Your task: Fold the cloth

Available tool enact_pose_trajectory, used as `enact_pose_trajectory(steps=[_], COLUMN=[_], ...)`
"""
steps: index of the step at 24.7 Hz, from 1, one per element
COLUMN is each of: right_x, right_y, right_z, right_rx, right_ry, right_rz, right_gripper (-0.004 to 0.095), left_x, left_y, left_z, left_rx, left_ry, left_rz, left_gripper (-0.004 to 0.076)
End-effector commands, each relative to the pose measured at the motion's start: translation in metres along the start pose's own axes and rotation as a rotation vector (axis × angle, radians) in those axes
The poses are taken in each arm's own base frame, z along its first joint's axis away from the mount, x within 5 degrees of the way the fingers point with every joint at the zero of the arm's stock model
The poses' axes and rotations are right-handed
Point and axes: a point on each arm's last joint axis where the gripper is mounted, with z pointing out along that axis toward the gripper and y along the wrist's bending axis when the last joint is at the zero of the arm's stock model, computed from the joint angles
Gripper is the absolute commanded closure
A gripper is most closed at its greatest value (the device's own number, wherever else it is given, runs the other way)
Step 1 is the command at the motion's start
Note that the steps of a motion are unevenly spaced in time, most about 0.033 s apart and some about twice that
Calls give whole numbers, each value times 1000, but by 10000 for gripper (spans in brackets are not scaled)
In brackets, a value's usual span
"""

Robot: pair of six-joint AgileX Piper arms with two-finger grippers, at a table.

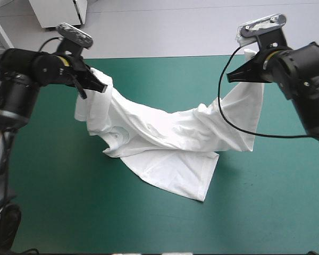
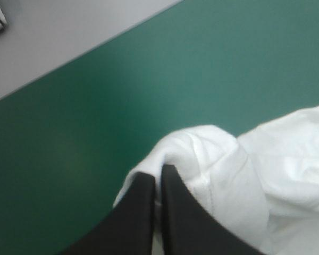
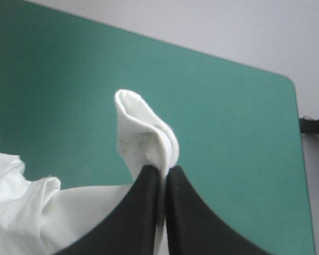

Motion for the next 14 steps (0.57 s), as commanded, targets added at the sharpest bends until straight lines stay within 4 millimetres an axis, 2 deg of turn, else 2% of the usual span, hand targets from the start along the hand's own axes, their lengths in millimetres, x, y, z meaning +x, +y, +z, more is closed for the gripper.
enact_pose_trajectory(steps=[1,5,8,11,14], right_x=[-3,2,9,25,35], right_y=[-11,-23,-34,-51,-57], right_z=[35,91,124,168,197], right_rx=[17,-19,-23,-8,-13], right_ry=[-45,19,52,131,157], right_rz=[52,144,187,244,281], right_gripper=[925,925,925,925,925], left_x=[-12,-10,-6,-2,4], left_y=[7,9,12,29,43], left_z=[32,91,126,160,184], left_rx=[-67,-95,-100,-130,-145], left_ry=[-59,4,37,11,15], left_rz=[-1,-5,-4,-97,-122], left_gripper=[746,746,746,746,746])
